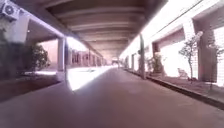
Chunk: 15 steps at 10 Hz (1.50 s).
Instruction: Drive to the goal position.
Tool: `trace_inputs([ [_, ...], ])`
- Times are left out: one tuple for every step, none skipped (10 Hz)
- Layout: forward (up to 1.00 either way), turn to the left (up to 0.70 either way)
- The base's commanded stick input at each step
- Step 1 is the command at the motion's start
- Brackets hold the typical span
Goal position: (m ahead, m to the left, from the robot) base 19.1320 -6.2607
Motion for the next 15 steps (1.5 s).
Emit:
trace_inputs([
  [0.85,0.0],
  [0.85,0.0],
  [0.85,0.0],
  [0.85,0.0],
  [0.85,0.0],
  [0.85,0.0],
  [0.85,0.0],
  [0.85,0.0],
  [0.85,0.0],
  [0.85,0.0],
  [0.85,0.0],
  [0.85,0.0],
  [0.85,0.0],
  [0.85,0.0],
  [0.85,0.0],
])
